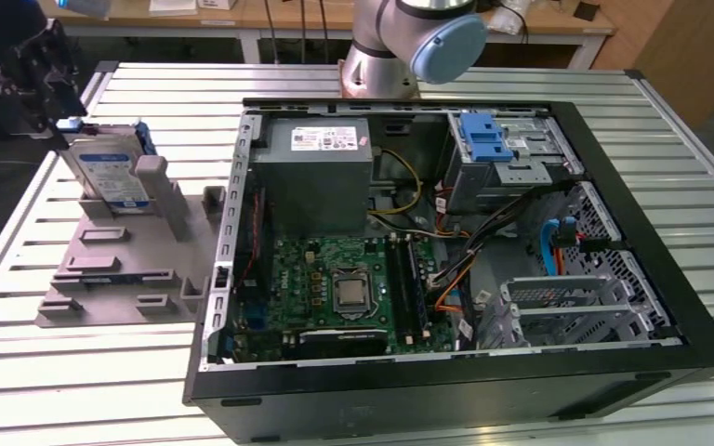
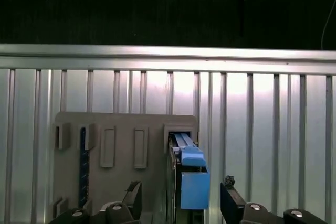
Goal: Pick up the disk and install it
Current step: 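Pick up the disk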
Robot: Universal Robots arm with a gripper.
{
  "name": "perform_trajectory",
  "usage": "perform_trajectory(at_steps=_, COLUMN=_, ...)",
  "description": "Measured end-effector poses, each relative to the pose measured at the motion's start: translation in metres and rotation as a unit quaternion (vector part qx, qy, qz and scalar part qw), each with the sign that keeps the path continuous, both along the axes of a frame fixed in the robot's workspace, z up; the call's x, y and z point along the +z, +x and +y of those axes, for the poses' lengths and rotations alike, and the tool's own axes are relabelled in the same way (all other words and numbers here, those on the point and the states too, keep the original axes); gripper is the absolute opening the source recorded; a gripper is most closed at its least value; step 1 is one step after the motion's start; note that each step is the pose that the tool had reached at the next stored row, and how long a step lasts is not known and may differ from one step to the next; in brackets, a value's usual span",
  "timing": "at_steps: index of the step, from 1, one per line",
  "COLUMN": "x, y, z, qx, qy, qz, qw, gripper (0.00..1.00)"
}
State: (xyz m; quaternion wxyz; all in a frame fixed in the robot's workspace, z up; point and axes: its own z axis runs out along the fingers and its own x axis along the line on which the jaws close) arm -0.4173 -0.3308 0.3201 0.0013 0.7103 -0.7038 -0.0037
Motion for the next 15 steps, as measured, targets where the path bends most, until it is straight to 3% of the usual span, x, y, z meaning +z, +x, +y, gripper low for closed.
perform_trajectory(at_steps=1, x=-0.0018, y=-0.0005, z=0.0, qx=0.0, qy=0.0, qz=0.0, qw=1.0, gripper=0.72)
perform_trajectory(at_steps=2, x=-0.0036, y=-0.0011, z=0.0001, qx=0.0, qy=0.0001, qz=-0.0001, qw=1.0, gripper=0.65)
perform_trajectory(at_steps=5, x=-0.0081, y=-0.0021, z=0.0005, qx=0.0, qy=0.0005, qz=-0.0001, qw=1.0, gripper=0.65)
perform_trajectory(at_steps=8, x=-0.0098, y=-0.0022, z=0.0021, qx=0.0, qy=0.0007, qz=0.0, qw=1.0, gripper=0.64)
perform_trajectory(at_steps=9, x=-0.0102, y=-0.0022, z=0.0025, qx=0.0, qy=0.0009, qz=-0.0001, qw=1.0, gripper=0.57)
perform_trajectory(at_steps=15, x=-0.0119, y=-0.0025, z=0.0028, qx=0.0, qy=0.0015, qz=-0.0001, qw=1.0, gripper=0.57)
